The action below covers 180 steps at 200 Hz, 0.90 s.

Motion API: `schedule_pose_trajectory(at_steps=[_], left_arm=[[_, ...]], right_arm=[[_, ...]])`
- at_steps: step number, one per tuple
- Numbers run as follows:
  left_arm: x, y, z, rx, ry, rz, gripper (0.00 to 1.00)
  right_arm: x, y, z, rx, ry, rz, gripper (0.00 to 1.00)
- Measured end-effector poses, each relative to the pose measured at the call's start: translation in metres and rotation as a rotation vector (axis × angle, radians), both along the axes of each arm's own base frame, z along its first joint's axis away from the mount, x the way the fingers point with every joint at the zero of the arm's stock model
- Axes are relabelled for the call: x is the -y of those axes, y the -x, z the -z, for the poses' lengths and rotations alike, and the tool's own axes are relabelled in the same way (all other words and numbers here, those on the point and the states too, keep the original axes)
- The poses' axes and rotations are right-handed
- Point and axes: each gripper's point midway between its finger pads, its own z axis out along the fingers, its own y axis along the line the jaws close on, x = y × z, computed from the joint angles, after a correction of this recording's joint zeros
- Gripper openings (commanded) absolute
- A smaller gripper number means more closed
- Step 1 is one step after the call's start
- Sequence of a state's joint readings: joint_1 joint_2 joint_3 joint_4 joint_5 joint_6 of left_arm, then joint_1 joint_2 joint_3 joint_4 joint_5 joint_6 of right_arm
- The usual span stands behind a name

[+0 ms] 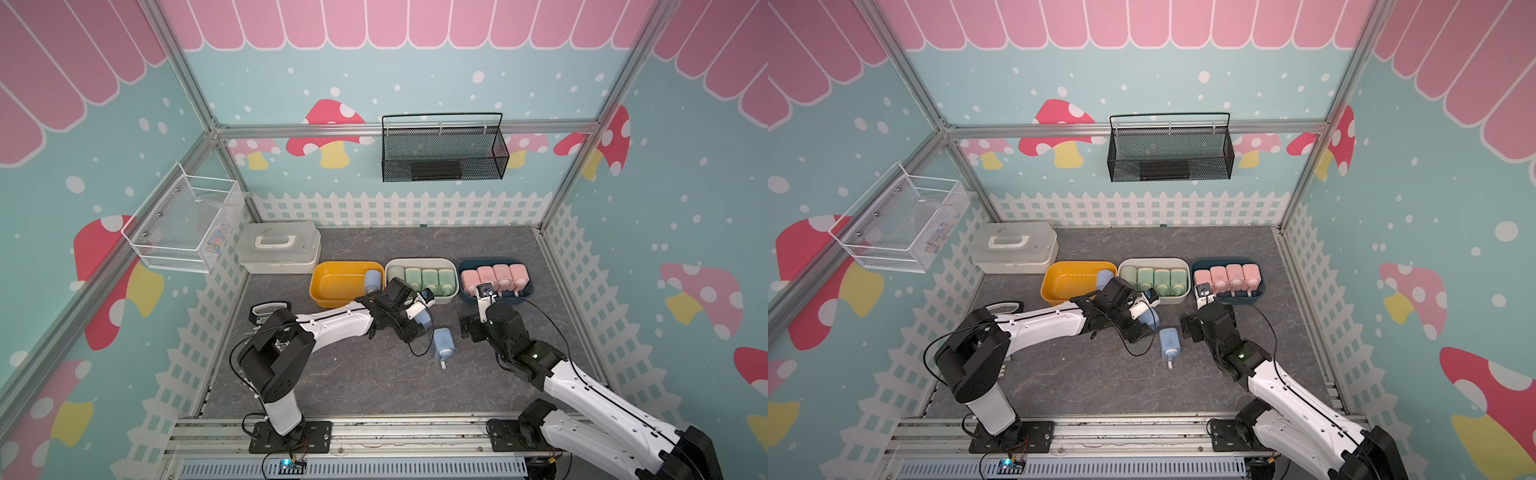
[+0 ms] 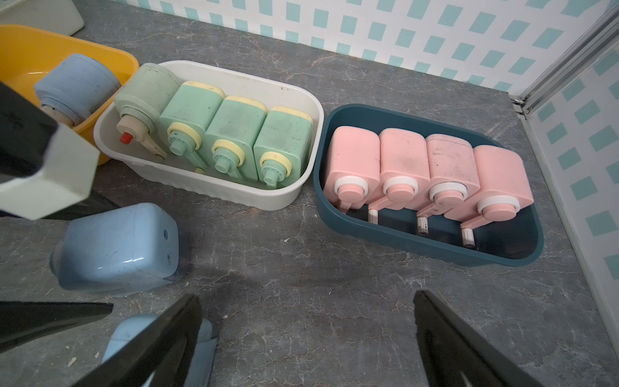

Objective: Place the pencil sharpeners by color into the storage box
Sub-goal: Pick up the pencil sharpener from the center of the board.

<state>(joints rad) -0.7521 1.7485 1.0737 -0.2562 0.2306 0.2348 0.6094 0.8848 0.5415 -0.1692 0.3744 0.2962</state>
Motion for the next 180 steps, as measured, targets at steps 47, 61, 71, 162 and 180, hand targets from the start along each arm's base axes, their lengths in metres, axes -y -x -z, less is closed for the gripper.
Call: schedule_pose_trajectory(at_steps=[47,61,71,162,180], left_arm=[[0.0,0.0,0.0,-0.003,0.002,-0.013,0.49],[0.0,-0.001,0.0,-0.003,0.002,-0.014,0.46],[0.0,-0.001,0.0,-0.004,0.002,-0.018,0.43],[-0.004,-0.006,0.0,-0.004,-0.006,-0.074,0.0],[-0.006,-0.007,0.0,-0.003,-0.01,-0.093,0.0]], right_arm=[[0.0,0.0,0.002,-0.006,0.004,0.0,0.99],[0.0,0.0,0.003,-0.009,0.006,0.0,0.99],[0.0,0.0,0.003,-0.01,0.007,0.0,0.99],[-0.003,0.0,0.006,-0.021,0.006,-0.009,0.99],[-0.005,-0.001,0.011,-0.038,0.008,-0.019,0.99]])
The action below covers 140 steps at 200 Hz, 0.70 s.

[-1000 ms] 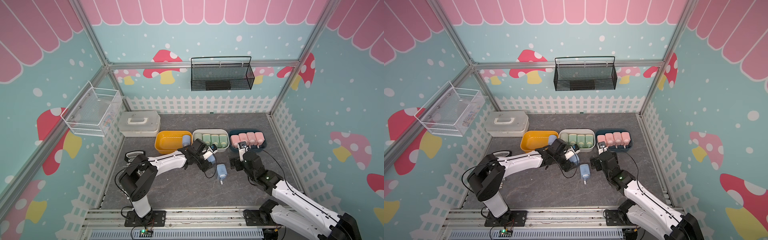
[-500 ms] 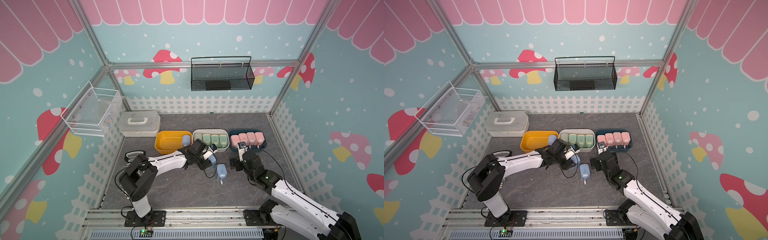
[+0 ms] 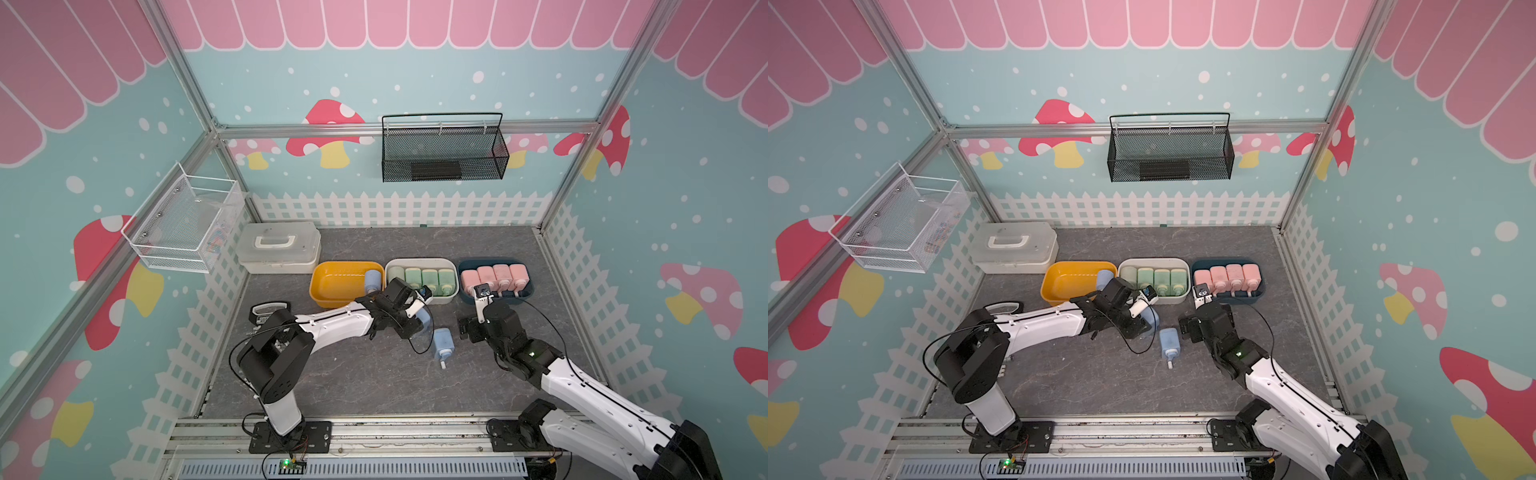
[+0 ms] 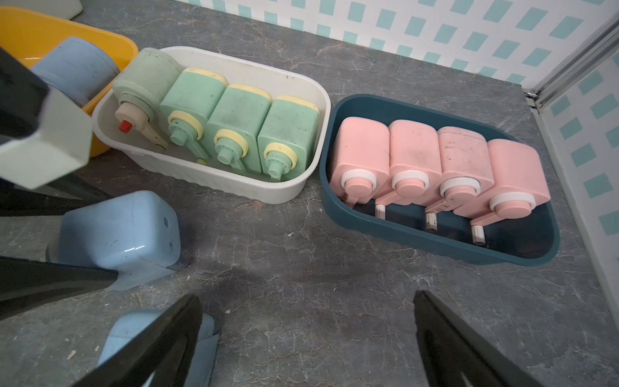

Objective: Place the pencil sharpeners by color into the storage box
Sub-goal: Pick up the pencil sharpener from the center of the board.

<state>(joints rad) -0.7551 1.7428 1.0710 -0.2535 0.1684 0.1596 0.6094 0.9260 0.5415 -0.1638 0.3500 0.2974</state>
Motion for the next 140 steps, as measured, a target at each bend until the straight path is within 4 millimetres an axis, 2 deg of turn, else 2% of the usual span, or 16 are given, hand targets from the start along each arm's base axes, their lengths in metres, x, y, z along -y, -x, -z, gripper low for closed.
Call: schedule_pose_trajectory(at_steps=[28,90,140], left_arm=[[-0.003,0.0,0.0,-0.001,0.002,-0.025,0.0],[-0.017,0.006,-0.001,-0.007,0.012,-0.095,0.0],[-0.025,0.012,-0.015,-0.003,0.056,-0.148,0.0]], right_arm=[[-0.003,-0.001,0.004,-0.014,0.0,-0.008,0.99],[-0.009,-0.002,0.001,-0.007,-0.029,-0.028,0.99],[-0.019,-0.003,-0.001,-0.002,-0.064,-0.068,0.96]])
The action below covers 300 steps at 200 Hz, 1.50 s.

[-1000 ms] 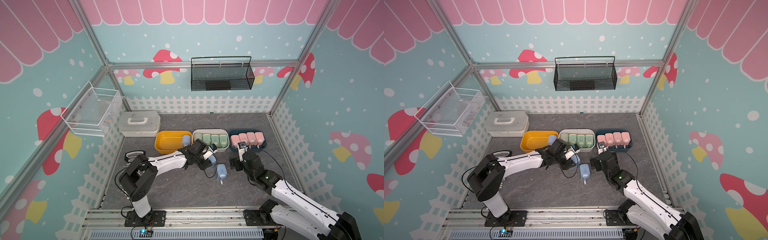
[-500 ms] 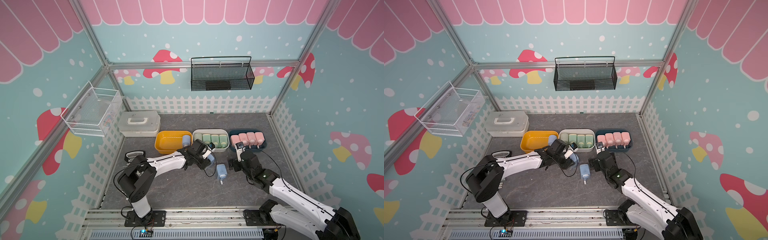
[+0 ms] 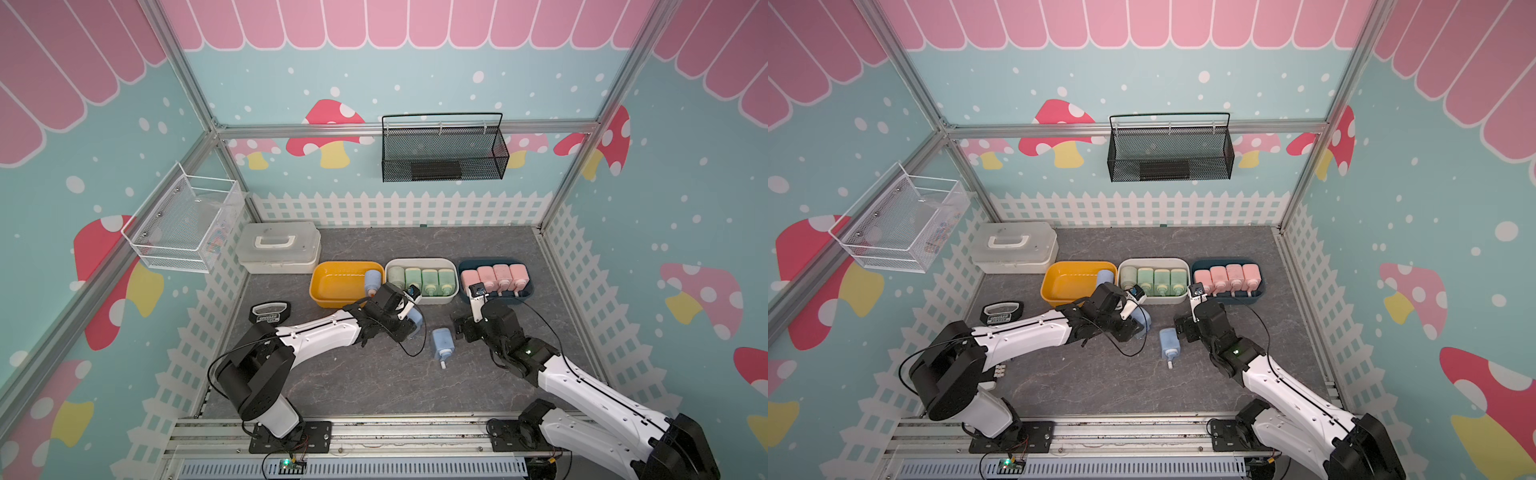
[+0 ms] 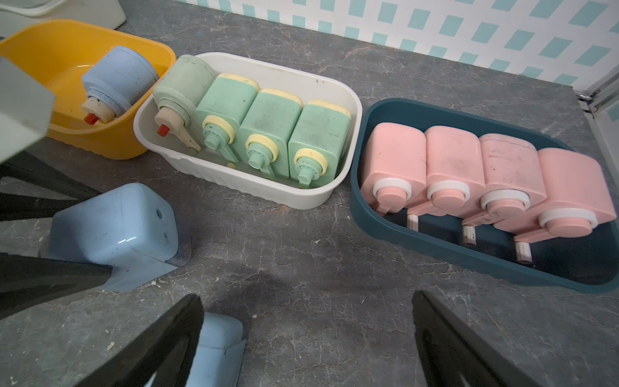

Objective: Place the pencil sharpeners by color into the storage box
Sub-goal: Pick up the pencil sharpener from the center of the board.

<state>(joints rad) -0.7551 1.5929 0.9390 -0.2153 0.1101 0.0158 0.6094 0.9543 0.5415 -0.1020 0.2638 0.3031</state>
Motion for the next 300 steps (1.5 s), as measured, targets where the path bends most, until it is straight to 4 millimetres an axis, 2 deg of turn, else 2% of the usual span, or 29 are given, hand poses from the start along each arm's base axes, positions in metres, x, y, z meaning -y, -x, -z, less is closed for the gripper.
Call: schedule_pose_trajectory(at_steps=[24,61,98,118,168,215,270,300], left_arm=[[-0.008,0.001,-0.001,0.008,-0.004,-0.037,0.0],[-0.027,0.009,-0.003,0.012,0.001,-0.108,0.0],[-0.044,0.017,-0.012,0.029,0.025,-0.176,0.0],[-0.051,0.017,-0.022,0.051,0.044,-0.214,0.0],[-0.074,0.015,-0.062,0.133,0.123,-0.346,0.0],[-0.117,0.006,-0.086,0.212,0.131,-0.537,0.0],[-0.174,-0.001,-0.081,0.176,0.096,-0.766,0.0],[-0.201,-0.009,-0.086,0.153,0.12,-0.887,0.0]], right_arm=[[-0.009,-0.001,-0.001,0.003,-0.023,-0.041,0.97],[-0.042,0.003,-0.018,0.041,-0.123,-0.203,0.97],[-0.062,0.006,-0.026,0.062,-0.174,-0.306,0.98],[-0.07,0.008,-0.025,0.058,-0.189,-0.349,0.99],[-0.082,0.008,-0.012,0.012,-0.207,-0.393,0.99],[-0.1,0.002,-0.019,-0.009,-0.243,-0.445,0.99],[-0.122,-0.008,-0.025,-0.053,-0.293,-0.494,0.99],[-0.131,-0.012,-0.029,-0.068,-0.315,-0.514,0.99]])
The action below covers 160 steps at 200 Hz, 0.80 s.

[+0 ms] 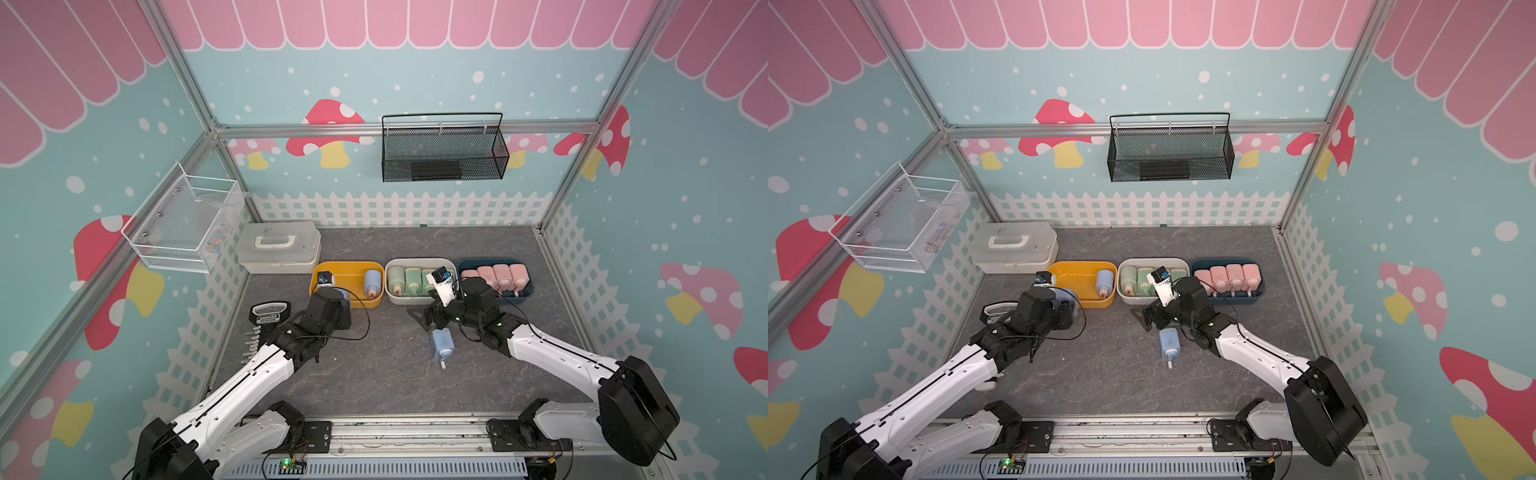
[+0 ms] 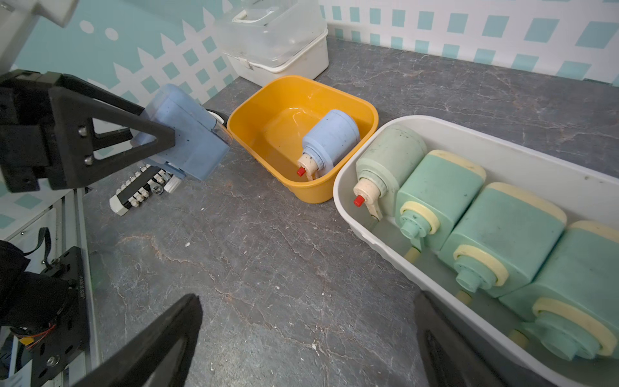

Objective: Place the pencil sharpeners by color into the storage box
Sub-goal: Pick up the pencil sharpener from the center of the board, then place the pencil sharpener in the storage box.

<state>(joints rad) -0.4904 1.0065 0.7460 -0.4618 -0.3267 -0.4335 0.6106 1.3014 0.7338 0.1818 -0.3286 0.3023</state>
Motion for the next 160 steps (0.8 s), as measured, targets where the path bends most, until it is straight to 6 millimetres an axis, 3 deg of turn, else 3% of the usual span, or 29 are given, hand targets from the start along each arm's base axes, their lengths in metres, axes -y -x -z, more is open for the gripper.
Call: schedule_pose_trajectory(at_steps=[30,84,160], left_arm=[[-0.015,-0.013,-0.003,-0.028,0.026,-0.079,0.0],[-0.015,-0.038,0.021,-0.128,0.051,-0.088,0.0],[-0.015,-0.083,0.031,-0.179,0.099,-0.02,0.0]], right_arm=[[-0.008,0.0,-0.005,-0.014,-0.011,-0.023,0.99],[-0.013,0.002,-0.008,-0.047,-0.04,-0.025,0.99],[-0.003,0.0,-0.003,-0.073,-0.023,0.036,0.99]])
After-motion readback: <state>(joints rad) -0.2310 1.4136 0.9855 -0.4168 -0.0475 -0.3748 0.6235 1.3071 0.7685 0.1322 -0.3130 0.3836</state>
